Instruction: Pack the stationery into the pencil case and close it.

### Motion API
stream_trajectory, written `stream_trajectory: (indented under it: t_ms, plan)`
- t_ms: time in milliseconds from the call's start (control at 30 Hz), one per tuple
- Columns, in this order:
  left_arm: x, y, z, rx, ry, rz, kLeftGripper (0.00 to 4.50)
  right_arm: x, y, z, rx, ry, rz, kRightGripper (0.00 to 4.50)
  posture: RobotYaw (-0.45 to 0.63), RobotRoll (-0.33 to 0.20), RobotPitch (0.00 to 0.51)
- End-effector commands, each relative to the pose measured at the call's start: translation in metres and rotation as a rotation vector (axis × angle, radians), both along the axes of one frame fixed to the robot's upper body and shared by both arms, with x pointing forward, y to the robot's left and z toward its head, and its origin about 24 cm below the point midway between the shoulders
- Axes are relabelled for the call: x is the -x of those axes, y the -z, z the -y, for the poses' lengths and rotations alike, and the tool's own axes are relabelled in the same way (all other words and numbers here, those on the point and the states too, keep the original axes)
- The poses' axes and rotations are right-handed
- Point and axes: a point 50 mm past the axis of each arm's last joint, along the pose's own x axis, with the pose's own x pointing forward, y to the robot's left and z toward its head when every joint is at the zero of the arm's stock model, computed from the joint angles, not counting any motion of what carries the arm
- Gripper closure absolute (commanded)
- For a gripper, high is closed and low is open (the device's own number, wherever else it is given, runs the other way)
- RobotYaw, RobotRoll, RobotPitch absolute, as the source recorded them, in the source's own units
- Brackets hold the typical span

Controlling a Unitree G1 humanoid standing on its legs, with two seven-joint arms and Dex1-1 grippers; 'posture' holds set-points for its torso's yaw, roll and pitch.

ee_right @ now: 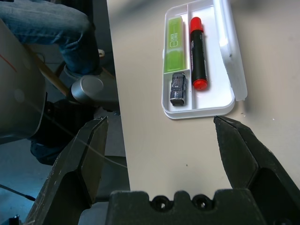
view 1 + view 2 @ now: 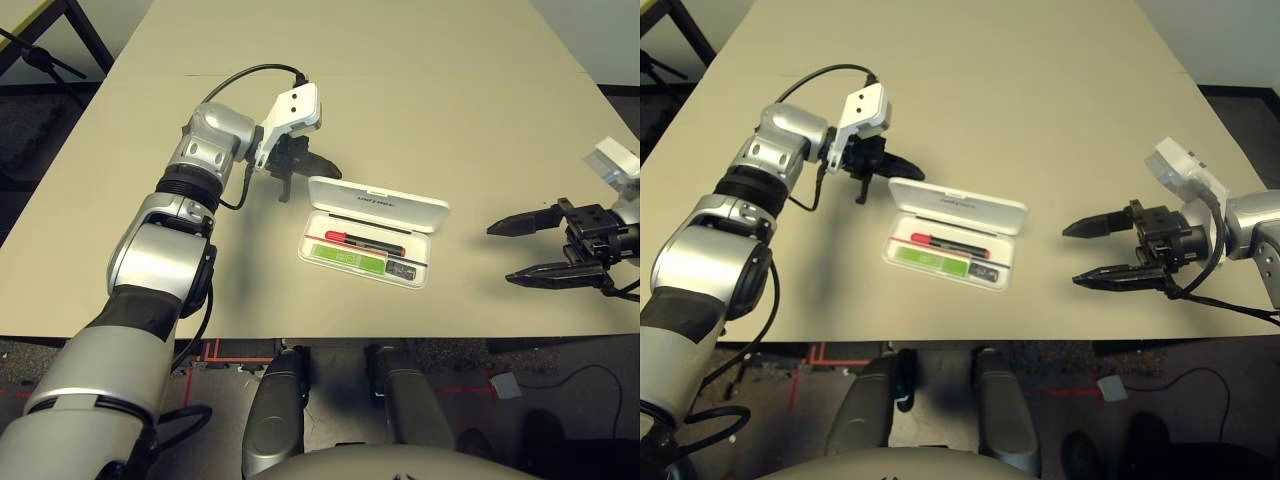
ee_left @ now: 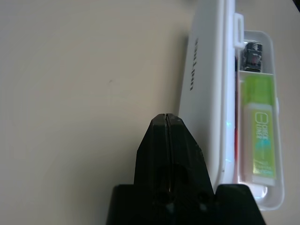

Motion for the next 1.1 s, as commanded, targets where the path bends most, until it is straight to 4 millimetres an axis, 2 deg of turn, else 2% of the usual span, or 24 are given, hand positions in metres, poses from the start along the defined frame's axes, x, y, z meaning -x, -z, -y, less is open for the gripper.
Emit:
stream_trajectory:
  t_ms: [33,433,833,967,1100]
  plan:
    - [0.008,0.007,0.002,-0.036,0.066,-0.013,4.44,0.0,-0.004,0.0,-0.012,-0.004,0.008,0.0,0.07,0.0,0.209]
    - [0.048,0.048,0.024,-0.137,0.176,-0.062,4.44,-0.003,-0.004,-0.003,-0.021,-0.018,0.009,0.0,0.08,0.0,0.21]
    - [0.062,0.08,0.026,-0.291,0.168,-0.063,4.44,-0.002,-0.002,-0.004,-0.026,-0.014,0.016,0.0,0.06,0.0,0.213]
    - [0.062,0.081,0.029,-0.277,0.162,-0.063,4.44,-0.004,0.0,-0.005,-0.035,-0.006,0.019,0.0,0.06,0.0,0.213]
    - [0.059,0.07,0.033,-0.163,0.095,-0.108,4.44,-0.006,0.0,-0.01,-0.067,-0.003,0.026,0.0,0.06,0.0,0.214]
